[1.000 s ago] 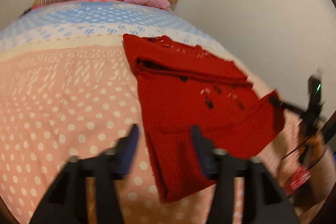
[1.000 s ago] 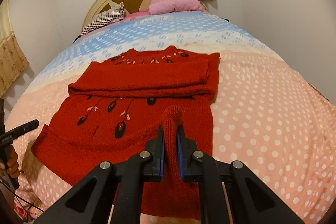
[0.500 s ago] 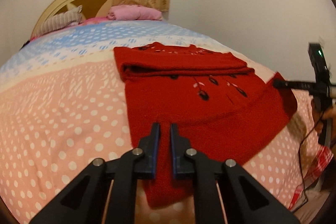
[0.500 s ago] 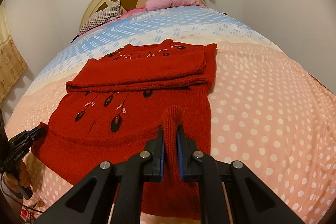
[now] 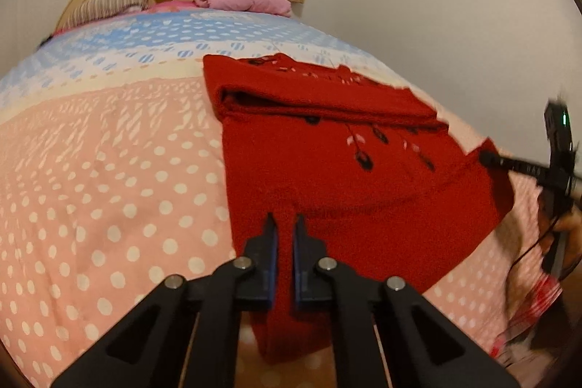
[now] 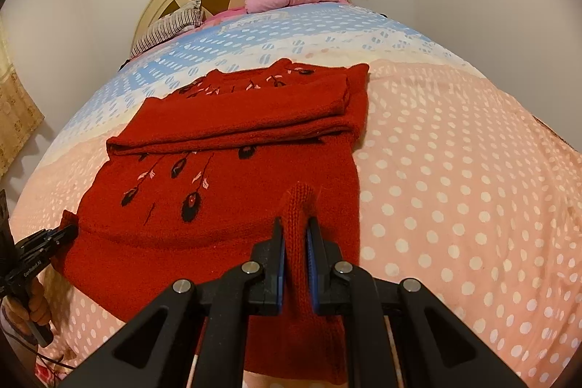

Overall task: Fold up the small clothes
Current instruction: 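Lift the hem with both grippers and fold it over toward the collar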

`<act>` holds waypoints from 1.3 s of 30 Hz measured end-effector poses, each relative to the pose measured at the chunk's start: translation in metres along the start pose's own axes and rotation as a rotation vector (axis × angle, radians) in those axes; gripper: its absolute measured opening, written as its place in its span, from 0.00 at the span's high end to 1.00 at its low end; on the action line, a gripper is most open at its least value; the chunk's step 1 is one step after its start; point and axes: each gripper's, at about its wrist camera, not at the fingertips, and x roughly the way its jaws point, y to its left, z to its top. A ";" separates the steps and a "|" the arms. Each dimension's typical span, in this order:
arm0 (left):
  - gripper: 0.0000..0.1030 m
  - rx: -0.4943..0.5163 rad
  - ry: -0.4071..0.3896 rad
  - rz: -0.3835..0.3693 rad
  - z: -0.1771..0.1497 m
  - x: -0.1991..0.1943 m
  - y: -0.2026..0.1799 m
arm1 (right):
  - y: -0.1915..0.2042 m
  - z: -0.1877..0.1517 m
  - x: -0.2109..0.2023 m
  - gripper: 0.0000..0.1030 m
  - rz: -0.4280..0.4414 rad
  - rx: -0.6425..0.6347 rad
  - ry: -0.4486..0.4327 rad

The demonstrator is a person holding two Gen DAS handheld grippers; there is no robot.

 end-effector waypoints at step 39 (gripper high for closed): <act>0.94 -0.183 -0.109 -0.005 0.187 0.110 0.056 | 0.000 0.179 0.094 0.91 -0.115 -0.098 -0.151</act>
